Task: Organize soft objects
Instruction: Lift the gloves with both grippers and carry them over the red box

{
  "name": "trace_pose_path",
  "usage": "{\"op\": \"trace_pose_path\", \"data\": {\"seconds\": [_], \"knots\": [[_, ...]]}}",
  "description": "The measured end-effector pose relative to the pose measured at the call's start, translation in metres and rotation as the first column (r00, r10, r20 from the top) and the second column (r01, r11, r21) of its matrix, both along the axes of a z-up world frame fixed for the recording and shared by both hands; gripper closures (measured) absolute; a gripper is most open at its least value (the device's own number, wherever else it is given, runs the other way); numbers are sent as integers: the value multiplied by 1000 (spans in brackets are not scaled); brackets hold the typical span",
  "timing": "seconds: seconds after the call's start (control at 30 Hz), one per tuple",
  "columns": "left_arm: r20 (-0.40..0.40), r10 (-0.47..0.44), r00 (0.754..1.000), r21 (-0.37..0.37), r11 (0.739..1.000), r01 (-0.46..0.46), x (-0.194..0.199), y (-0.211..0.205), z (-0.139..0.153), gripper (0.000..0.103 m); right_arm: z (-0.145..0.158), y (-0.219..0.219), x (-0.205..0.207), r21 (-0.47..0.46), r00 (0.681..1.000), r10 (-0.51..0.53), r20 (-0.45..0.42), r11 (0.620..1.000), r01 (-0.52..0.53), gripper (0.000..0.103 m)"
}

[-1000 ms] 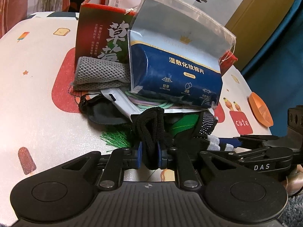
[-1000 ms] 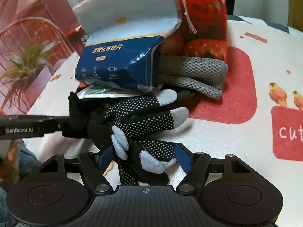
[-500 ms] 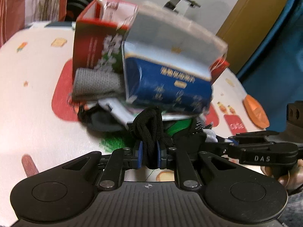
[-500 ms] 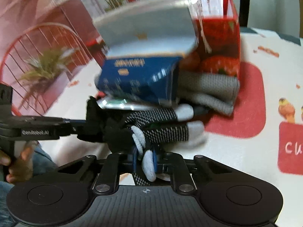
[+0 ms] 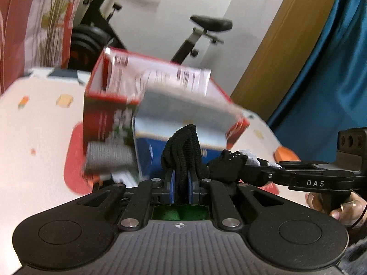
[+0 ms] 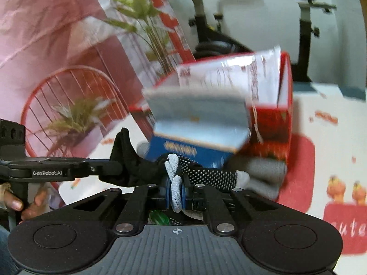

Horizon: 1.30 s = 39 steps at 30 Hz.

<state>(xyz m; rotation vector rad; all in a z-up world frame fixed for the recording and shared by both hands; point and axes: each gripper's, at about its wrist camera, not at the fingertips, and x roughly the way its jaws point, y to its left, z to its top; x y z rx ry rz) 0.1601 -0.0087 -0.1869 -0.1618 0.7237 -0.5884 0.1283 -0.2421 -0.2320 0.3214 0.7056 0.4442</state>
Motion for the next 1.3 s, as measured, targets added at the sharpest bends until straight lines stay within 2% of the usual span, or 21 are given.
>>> {"op": "trace_pose_path", "data": {"seconds": [0.23, 0.4, 0.5, 0.67, 0.77, 0.87, 1.07, 1.17, 1.3], "knots": [[137, 14, 990, -66, 998, -5, 20, 3, 56, 91, 55, -6, 15, 16, 989, 1, 150, 1000, -4, 95], [227, 34, 973, -57, 998, -22, 46, -11, 83, 91, 94, -13, 39, -7, 968, -1, 250, 1000, 3, 95], [220, 72, 973, -74, 996, -57, 71, -18, 89, 91, 112, -13, 59, -40, 955, 3, 298, 999, 10, 95], [183, 119, 976, -67, 992, -109, 112, -24, 93, 91, 126, -15, 103, -44, 952, -8, 306, 999, 23, 95], [115, 126, 985, -45, 992, -121, 141, -28, 87, 91, 127, -15, 129, -58, 956, -10, 294, 998, 28, 95], [33, 120, 992, -7, 993, -119, 166, -31, 70, 91, 117, -14, 158, -69, 969, -14, 247, 997, 32, 95], [-66, 107, 992, 97, 990, -100, 195, -36, 33, 91, 64, -19, 205, -50, 997, -42, 61, 998, 45, 95], [-97, 106, 990, 133, 987, -93, 205, -35, 21, 91, 38, -19, 218, -58, 999, -50, -19, 997, 49, 95], [-121, 112, 986, 163, 982, -91, 216, -31, 10, 91, 19, -16, 230, -61, 996, -56, -76, 997, 52, 94]]}}
